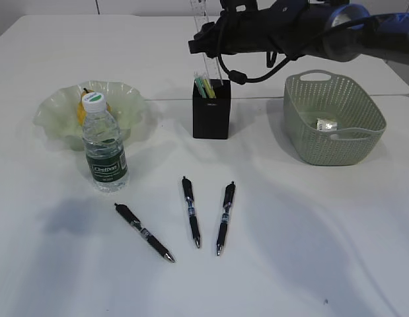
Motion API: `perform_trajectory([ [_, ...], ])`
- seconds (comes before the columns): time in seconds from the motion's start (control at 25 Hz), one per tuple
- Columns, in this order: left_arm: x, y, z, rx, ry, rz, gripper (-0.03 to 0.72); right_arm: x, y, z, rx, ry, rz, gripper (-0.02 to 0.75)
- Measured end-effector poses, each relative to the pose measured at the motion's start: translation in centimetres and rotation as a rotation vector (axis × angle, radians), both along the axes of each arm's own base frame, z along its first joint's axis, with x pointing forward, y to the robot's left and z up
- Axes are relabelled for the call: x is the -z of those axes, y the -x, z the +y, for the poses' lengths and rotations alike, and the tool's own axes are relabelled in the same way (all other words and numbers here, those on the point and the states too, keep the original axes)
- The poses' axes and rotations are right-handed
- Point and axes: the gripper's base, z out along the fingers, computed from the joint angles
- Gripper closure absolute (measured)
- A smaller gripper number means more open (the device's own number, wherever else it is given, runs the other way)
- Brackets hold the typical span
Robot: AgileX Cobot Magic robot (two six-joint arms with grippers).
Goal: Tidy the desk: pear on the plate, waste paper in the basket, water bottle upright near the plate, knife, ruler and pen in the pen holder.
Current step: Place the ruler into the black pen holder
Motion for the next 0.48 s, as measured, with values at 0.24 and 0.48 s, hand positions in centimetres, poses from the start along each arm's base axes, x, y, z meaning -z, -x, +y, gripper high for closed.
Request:
perform_trajectory([
  [0.24, 0.0, -0.1, 0.0, 0.0, 0.001, -0.013, 0.221, 0.7, -1.1, 0.1, 0.027, -0.009, -0.036, 0.465],
  [0.48, -0.1, -0.2, 0.0, -0.001, 0.002, -0.021, 0.222, 1.9, -1.4, 0.3, 0.017, -0.006, -0.011, 0.465],
])
